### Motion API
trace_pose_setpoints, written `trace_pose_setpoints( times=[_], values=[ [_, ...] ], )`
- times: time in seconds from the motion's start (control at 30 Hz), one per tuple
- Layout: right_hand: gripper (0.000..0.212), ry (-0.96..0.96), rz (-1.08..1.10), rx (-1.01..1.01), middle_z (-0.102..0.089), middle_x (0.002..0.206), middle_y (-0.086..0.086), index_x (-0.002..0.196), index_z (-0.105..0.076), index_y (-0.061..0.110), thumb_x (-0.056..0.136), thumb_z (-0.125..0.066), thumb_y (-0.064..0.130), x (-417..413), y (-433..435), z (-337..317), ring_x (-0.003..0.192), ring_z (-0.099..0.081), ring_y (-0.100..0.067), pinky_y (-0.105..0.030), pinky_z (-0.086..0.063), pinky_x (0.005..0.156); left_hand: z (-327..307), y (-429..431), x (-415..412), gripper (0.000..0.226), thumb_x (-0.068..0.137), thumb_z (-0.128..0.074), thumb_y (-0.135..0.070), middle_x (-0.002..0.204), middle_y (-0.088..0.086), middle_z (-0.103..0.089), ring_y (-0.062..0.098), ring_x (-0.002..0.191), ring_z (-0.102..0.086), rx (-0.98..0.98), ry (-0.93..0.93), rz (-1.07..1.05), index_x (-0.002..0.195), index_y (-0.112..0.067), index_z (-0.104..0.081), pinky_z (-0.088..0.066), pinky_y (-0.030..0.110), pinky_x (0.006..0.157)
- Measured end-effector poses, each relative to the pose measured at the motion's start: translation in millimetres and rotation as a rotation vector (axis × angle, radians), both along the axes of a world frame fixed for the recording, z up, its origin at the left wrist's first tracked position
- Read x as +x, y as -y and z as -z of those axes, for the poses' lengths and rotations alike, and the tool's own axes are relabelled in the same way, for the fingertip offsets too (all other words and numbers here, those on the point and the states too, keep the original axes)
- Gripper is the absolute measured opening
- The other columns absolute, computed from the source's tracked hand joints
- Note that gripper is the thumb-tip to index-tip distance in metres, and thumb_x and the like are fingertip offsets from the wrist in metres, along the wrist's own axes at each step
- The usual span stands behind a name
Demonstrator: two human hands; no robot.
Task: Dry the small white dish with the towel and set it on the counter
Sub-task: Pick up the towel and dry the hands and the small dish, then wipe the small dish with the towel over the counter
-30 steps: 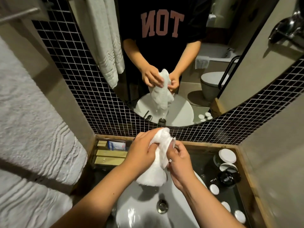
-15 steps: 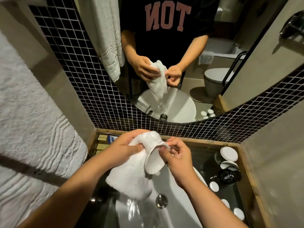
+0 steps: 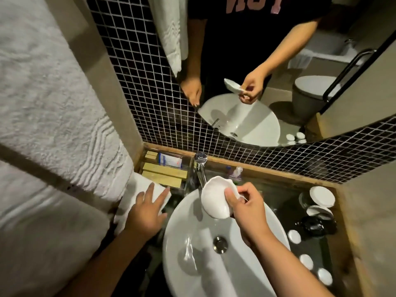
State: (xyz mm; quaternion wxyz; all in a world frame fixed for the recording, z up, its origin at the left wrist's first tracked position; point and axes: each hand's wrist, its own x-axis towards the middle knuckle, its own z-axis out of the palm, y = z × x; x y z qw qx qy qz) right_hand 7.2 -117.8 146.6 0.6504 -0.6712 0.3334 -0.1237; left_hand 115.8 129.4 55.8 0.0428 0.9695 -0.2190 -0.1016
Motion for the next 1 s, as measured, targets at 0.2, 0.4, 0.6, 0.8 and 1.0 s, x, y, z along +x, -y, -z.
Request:
trace_pose_setpoints(
  times=[0.2,0.4,0.6,0.8,1.0],
  values=[
    [0.024,-0.114,-0.051,-0.062,-0.058,0.067,-0.004,0.072,-0.056,0.023,0.078,-0.073,0.039,1,-18,24,0.060,-0.054,-0.022,-0.059,-0.054,0.064,89,-56,-4,0.103,0.050,-0.082,-0.055,0.151,0.023,-0.036,0.055,0.123,-0.046,0.096,-0.229,-0.028,0.143,-0.032,-0.046,-0.051,0.062,0.087],
    [0.024,-0.185,-0.065,-0.017,-0.062,0.067,-0.004,0.072,-0.057,0.022,0.084,-0.076,0.026,-3,-34,49,0.059,-0.054,-0.020,-0.040,-0.049,0.059,107,-70,-4,0.110,0.067,-0.078,-0.049,0.164,0.009,0.011,0.048,0.132,-0.035,-0.073,-0.298,-0.107,0.149,-0.050,-0.004,-0.048,0.051,0.093],
    [0.024,-0.231,-0.058,0.018,-0.064,0.070,-0.006,0.071,-0.056,0.020,0.086,-0.074,0.019,-8,-43,61,0.062,-0.056,-0.020,-0.031,-0.045,0.053,99,-45,-20,0.084,0.075,-0.080,-0.034,0.160,0.012,-0.001,0.037,0.144,-0.024,-0.133,-0.348,-0.283,0.147,-0.035,-0.036,-0.032,0.040,0.113],
    [0.022,-0.273,-0.110,0.101,-0.063,0.073,-0.010,0.072,-0.057,0.025,0.089,-0.072,0.027,-15,-43,58,0.060,-0.053,-0.024,-0.028,-0.041,0.049,86,-42,-68,0.092,0.078,-0.064,-0.066,0.159,0.016,-0.007,0.035,0.141,-0.030,0.035,-0.413,-0.367,0.150,-0.037,-0.015,-0.038,0.043,0.111],
    [0.015,-0.252,-0.070,0.040,-0.065,0.077,-0.007,0.083,-0.061,0.013,0.089,-0.072,0.022,-21,-30,35,0.073,-0.060,-0.024,-0.033,-0.051,0.055,16,15,-70,0.063,0.094,-0.033,-0.064,0.158,0.007,-0.029,0.026,0.138,-0.038,-0.324,-0.174,-0.179,0.150,-0.033,-0.031,-0.032,0.032,0.111]
  ],
)
